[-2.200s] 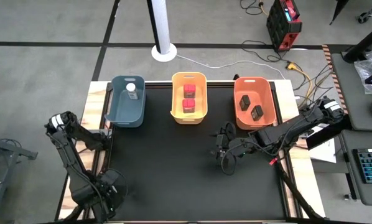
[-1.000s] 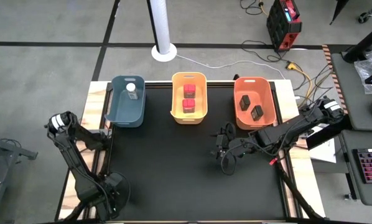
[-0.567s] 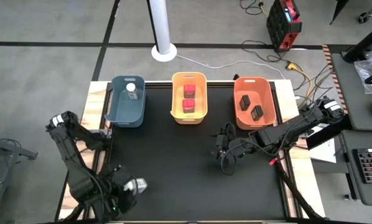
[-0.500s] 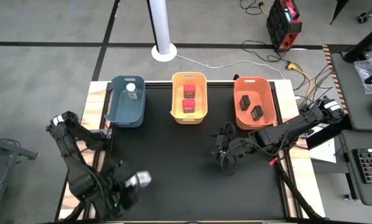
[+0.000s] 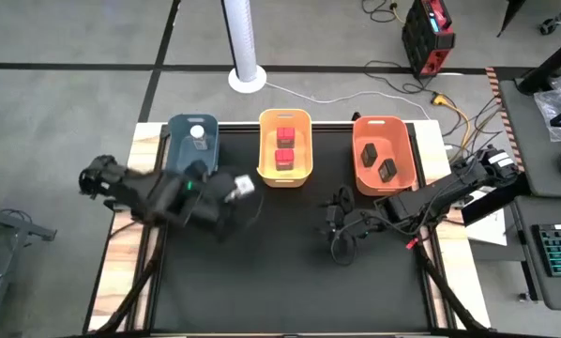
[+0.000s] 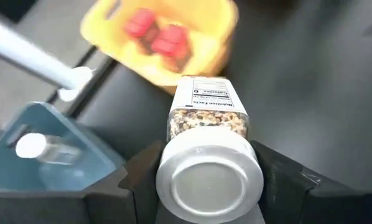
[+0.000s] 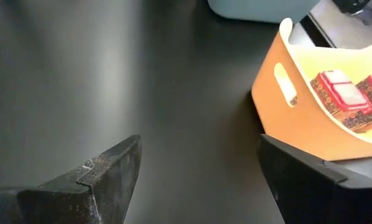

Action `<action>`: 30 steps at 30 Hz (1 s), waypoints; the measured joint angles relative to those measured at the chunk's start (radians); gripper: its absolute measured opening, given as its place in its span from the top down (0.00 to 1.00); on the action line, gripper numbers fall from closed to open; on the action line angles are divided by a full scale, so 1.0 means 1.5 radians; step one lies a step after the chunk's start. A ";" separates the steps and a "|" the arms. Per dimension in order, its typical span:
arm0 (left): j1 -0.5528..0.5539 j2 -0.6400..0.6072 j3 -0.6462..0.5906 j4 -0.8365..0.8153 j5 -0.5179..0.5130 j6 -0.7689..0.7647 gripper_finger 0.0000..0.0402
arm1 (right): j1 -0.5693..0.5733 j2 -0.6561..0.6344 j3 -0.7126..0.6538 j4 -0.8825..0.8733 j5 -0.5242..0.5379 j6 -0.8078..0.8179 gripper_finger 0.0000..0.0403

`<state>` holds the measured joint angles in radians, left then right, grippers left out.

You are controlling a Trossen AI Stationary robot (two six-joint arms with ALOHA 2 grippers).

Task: Sort spices by type
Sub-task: Put the white seasoning bottle into the gray bin

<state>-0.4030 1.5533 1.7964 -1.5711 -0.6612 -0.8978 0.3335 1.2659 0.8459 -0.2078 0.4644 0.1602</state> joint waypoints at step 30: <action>0.701 -0.194 -0.346 0.020 0.254 0.105 0.53 | 0.000 -0.001 0.000 -0.032 -0.001 0.015 0.26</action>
<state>0.6490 1.2618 1.2772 -1.5409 -0.2804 -0.7404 0.3335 1.2640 0.8463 -0.2551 0.4629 0.1822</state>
